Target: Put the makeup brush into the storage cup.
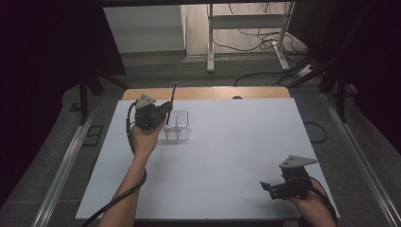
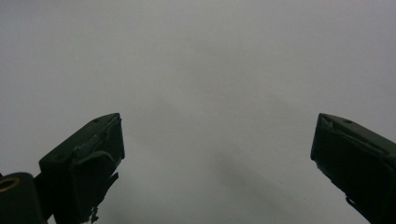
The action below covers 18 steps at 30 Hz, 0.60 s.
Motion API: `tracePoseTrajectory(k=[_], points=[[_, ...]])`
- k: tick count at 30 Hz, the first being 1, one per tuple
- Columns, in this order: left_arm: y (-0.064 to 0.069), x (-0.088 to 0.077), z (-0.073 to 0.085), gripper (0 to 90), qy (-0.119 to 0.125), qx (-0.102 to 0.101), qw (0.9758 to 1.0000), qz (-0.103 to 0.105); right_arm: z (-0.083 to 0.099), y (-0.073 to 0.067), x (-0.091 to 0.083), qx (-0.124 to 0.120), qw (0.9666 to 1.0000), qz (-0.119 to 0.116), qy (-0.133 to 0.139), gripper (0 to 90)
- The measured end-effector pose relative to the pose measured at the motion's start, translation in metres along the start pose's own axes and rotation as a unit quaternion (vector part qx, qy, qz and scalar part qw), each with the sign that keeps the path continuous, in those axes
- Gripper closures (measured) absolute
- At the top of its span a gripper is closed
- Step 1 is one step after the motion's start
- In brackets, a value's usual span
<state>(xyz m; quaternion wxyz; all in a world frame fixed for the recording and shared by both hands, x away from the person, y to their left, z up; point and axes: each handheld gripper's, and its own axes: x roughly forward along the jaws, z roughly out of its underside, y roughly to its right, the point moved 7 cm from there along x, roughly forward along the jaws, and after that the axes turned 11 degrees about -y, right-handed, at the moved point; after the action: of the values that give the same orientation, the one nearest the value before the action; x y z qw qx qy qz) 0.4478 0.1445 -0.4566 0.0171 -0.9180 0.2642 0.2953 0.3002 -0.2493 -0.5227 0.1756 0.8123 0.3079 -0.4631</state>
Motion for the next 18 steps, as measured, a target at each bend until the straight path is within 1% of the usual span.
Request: tracePoseTrajectory(k=[6, 11, 18], points=[[-0.005, 0.004, -0.002, 84.0, 0.005, -0.006, 1.0000, -0.003, 0.000, -0.001, 0.000, -0.001, 1.0000, -0.001, -0.002, 3.0], [-0.008, 0.008, -0.004, 83.9, 0.011, -0.014, 0.9998, -0.001, 0.000, -0.001, 0.000, -0.003, 1.0000, -0.001, -0.002, 3.0], [-0.009, 0.015, -0.004, 83.9, 0.009, -0.016, 0.9998, -0.004, 0.000, -0.001, 0.000, -0.002, 1.0000, -0.001, -0.002, 3.0]])
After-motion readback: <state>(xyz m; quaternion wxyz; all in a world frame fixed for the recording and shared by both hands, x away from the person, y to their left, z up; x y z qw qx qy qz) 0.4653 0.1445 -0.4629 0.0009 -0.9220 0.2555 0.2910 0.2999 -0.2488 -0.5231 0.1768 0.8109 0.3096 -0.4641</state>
